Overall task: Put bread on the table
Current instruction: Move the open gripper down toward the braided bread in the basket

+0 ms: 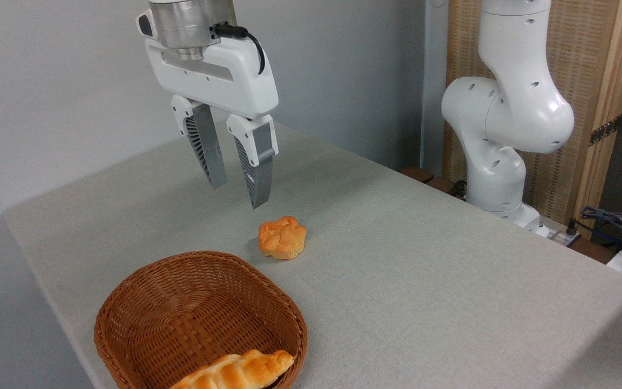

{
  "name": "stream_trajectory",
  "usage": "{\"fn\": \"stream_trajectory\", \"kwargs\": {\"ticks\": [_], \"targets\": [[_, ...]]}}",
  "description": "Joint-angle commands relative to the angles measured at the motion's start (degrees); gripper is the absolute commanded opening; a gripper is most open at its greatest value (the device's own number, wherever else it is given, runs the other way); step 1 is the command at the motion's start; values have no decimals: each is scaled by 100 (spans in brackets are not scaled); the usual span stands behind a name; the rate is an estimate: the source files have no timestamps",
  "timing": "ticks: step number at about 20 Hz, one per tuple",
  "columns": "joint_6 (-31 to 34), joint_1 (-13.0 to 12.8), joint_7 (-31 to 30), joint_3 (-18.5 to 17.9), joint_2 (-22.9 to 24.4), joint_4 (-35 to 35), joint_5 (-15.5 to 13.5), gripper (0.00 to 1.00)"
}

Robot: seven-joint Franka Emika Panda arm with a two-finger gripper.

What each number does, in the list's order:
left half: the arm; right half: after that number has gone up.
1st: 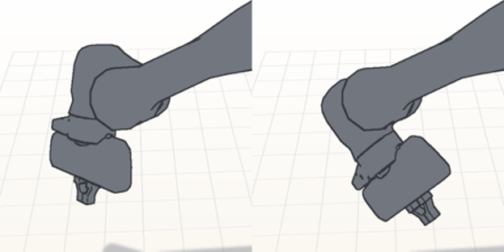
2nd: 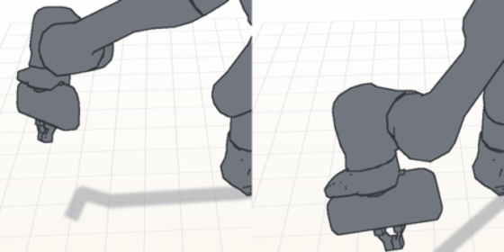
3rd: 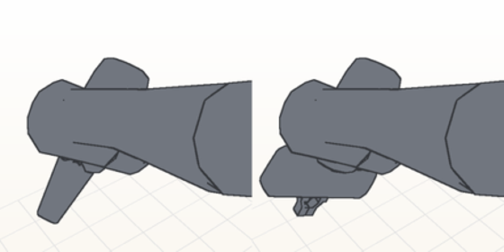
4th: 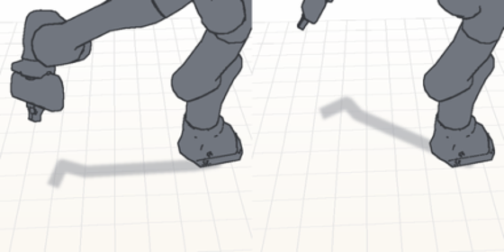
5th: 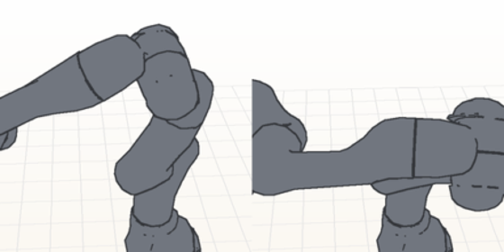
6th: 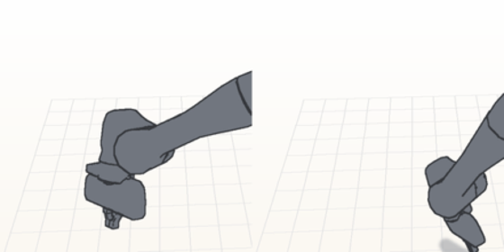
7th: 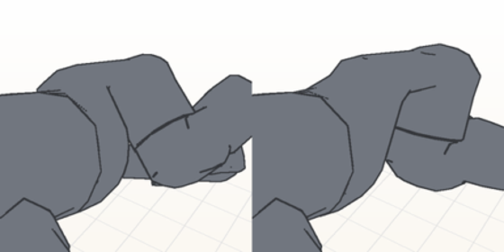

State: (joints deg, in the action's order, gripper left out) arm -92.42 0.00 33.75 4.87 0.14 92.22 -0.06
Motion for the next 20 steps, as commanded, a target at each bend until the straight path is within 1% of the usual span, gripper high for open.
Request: {"fn": "stream_trajectory", "kwargs": {"ticks": [1, 8, 9, 10, 11, 14, 15, 17, 18, 19, 20], "targets": [[-3, 26, 115, -30, 29, 66, -11, 100], [-144, 26, 115, -38, 100, 182, -11, 100], [-257, 26, 123, -38, 109, 191, -11, 100], [-459, 26, 280, -65, 100, 199, -11, 100], [-617, 26, 638, -160, 100, 217, -11, 100], [-1153, 26, 2280, -380, 100, 410, -11, 100], [-1407, 26, 2773, -512, 100, 550, -11, 100], [-2153, 26, 3714, -566, 100, 953, -11, 100], [-2575, 26, 4066, -574, 100, 1173, -11, 100], [-2970, 26, 4261, -627, 91, 1410, -11, 100], [-3270, 26, 4315, -636, 82, 1569, -11, 100]]}}
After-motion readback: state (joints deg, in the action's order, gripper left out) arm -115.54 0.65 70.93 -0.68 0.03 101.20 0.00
